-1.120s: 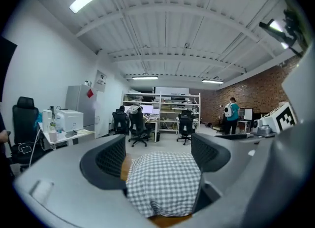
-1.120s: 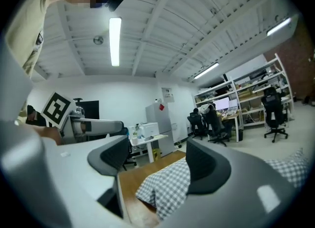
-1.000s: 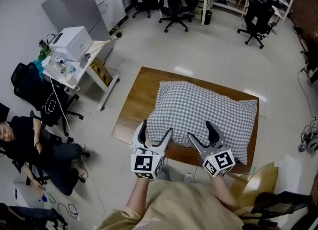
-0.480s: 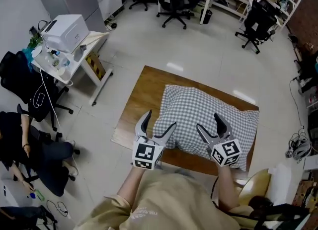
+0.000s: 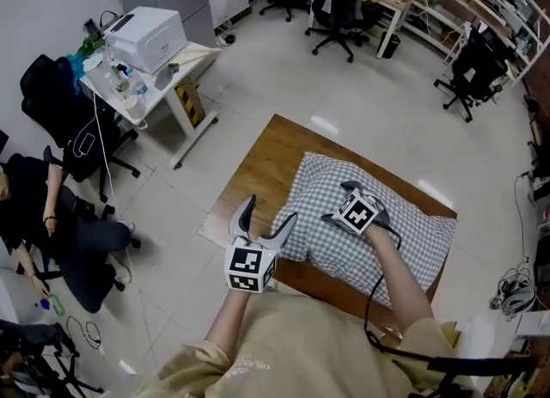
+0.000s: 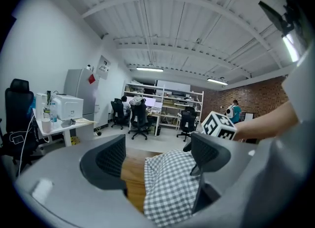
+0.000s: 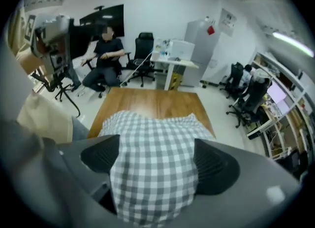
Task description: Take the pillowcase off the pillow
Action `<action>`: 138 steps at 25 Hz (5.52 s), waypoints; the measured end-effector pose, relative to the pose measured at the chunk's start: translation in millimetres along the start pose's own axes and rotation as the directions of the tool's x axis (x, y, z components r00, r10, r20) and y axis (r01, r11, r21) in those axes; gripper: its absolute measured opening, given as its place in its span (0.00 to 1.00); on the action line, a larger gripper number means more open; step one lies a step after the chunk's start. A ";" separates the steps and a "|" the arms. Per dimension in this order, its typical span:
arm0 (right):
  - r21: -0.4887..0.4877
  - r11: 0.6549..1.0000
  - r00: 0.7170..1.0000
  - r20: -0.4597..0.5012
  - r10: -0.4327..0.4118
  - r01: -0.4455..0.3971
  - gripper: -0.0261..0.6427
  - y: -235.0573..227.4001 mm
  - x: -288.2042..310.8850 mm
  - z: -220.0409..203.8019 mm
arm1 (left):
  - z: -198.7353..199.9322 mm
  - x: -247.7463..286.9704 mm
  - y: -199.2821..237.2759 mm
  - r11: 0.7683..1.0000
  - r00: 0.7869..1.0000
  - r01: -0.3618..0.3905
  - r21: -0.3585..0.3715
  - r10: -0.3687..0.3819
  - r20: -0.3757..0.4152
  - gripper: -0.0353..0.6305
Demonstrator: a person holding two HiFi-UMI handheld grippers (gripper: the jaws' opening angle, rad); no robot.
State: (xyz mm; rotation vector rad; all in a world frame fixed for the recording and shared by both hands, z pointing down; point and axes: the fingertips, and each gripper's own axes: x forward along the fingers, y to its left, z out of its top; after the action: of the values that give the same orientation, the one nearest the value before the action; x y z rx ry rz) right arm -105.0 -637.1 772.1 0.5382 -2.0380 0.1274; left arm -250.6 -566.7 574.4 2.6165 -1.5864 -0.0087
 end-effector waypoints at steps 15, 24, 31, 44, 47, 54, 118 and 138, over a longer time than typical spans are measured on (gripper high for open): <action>-0.085 0.986 0.979 -0.135 -0.152 0.142 0.17 -32.5 59.3 -62.0 | -1.5 -7.0 2.4 0.995 0.995 -0.093 -0.019 0.092 -0.024 0.68; 0.238 0.961 0.913 0.345 -0.219 0.140 0.06 -46.0 -93.8 22.0 | 29.3 -21.0 34.8 0.993 0.992 -0.121 -0.014 0.121 0.032 0.68; 0.375 0.923 0.664 0.670 -0.332 0.083 0.06 -65.8 -266.0 79.0 | 102.1 -46.7 20.1 0.996 0.980 -0.082 -0.036 0.087 0.176 0.68; 0.366 0.928 0.206 0.916 -0.345 -0.072 0.06 -15.4 -434.3 82.4 | 154.9 -67.7 -16.9 1.000 0.965 0.028 0.003 -0.028 0.262 0.68; 0.348 0.934 0.192 0.925 -0.329 -0.080 0.06 4.7 -425.7 57.9 | 185.6 -69.7 -38.7 0.992 0.948 0.120 0.041 -0.126 0.294 0.68; 0.324 0.942 0.199 0.932 -0.302 -0.089 0.06 24.8 -422.3 37.8 | 287.2 -52.9 -102.0 0.868 0.840 0.458 0.194 -0.494 0.225 0.68; 0.245 0.936 0.435 0.836 -0.335 0.251 0.06 99.2 -408.9 121.0 | 201.2 87.3 -185.3 0.630 0.551 0.772 -0.088 -0.731 -0.403 0.08; 0.234 0.963 0.305 0.934 -0.185 -0.131 0.32 64.7 -412.4 -6.0 | 221.0 36.6 -170.1 0.517 0.485 0.844 -0.141 -0.850 -0.207 0.08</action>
State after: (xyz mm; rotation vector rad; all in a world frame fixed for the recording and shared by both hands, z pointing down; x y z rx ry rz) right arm 44.2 -444.9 432.8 0.9892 -3.2587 0.0535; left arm -93.6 -535.6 343.1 2.9154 -0.0625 0.2355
